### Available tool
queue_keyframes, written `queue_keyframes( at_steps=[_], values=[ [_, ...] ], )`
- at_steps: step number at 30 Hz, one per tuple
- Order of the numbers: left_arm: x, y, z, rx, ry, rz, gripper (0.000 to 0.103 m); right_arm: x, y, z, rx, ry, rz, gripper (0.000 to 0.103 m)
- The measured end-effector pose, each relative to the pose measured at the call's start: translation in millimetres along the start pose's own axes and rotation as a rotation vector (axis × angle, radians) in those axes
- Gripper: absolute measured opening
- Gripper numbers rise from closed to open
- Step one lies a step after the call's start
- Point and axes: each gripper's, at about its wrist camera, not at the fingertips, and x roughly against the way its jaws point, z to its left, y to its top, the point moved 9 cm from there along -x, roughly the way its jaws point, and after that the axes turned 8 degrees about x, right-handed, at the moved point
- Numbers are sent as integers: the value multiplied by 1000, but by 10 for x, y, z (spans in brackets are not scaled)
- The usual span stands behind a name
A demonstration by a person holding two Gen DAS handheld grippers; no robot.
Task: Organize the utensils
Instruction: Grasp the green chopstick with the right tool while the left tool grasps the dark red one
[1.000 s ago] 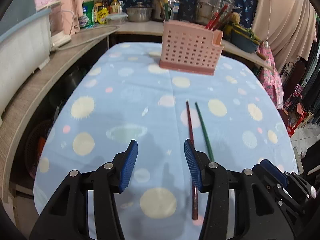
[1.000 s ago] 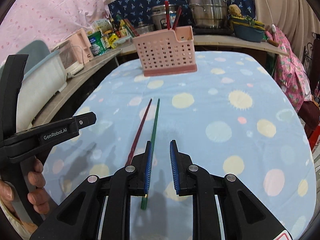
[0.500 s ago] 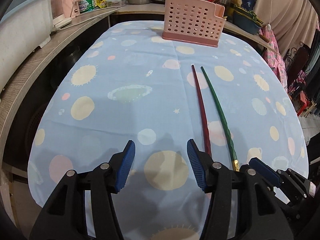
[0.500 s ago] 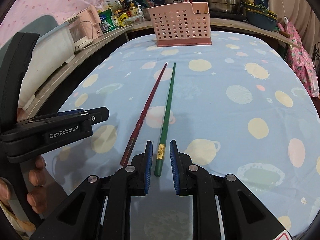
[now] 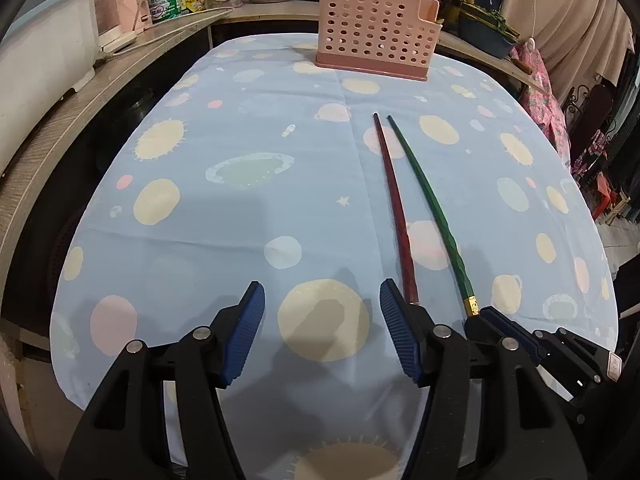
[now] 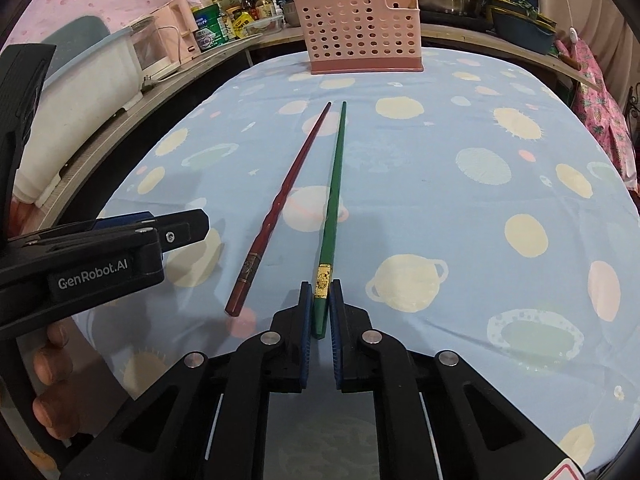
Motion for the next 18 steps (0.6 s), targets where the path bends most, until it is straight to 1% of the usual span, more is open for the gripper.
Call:
queue_keyframes(
  at_steps=[5, 10, 13, 18],
  values=[
    [-11, -43, -86, -24, -5, 8, 64, 33, -21, -149, -36, -34, -17, 7],
    [-41, -102, -170, -45, -12, 27, 67, 93, -65, -336, -84, -66, -31, 7],
    [-45, -132, -233, -58, -15, 29, 72, 123, -93, -409, -105, -69, -33, 7],
    [-84, -201, -332, -84, -23, 44, 75, 133, -110, -435, -114, -65, -34, 7]
  ],
)
